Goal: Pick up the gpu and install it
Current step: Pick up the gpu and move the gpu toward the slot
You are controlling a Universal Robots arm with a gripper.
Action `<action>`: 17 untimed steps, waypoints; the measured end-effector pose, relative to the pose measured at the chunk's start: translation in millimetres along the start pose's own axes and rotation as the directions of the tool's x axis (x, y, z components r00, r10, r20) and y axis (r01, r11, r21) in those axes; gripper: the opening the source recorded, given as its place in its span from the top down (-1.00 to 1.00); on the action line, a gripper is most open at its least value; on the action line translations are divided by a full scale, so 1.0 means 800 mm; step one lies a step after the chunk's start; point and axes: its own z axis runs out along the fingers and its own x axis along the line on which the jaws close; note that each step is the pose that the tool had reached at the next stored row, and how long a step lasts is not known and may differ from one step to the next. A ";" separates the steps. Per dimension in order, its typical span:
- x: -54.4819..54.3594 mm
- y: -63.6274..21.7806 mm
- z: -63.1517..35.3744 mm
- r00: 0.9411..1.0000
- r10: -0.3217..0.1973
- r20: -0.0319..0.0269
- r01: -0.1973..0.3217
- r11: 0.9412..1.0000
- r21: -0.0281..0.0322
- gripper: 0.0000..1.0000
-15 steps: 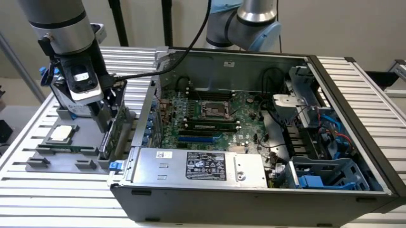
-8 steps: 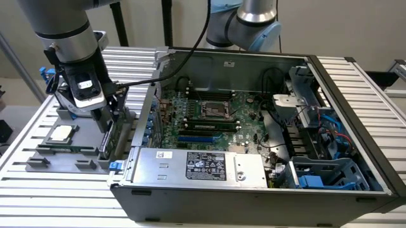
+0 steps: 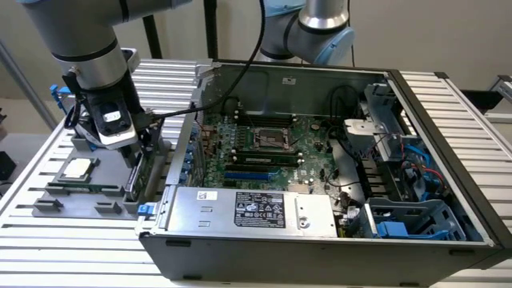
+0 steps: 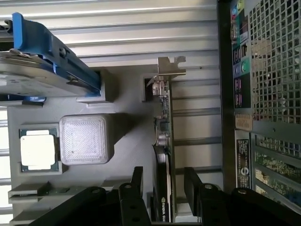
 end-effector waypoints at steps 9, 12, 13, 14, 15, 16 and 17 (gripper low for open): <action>-0.002 -0.001 0.012 1.000 0.000 0.000 0.000 1.000 0.000 -1.00; -0.002 -0.001 0.017 1.000 0.000 0.000 0.000 1.000 0.000 -1.00; -0.002 -0.001 0.018 1.000 0.000 0.000 0.000 1.000 0.000 -1.00; -0.002 -0.001 0.019 1.000 0.000 0.000 0.000 1.000 0.000 -1.00; -0.002 -0.001 0.020 1.000 0.000 0.000 0.000 1.000 0.000 -1.00; -0.002 -0.001 0.020 1.000 0.000 0.000 0.000 1.000 0.000 -1.00; -0.002 -0.001 0.020 1.000 0.000 0.000 0.000 1.000 0.000 -1.00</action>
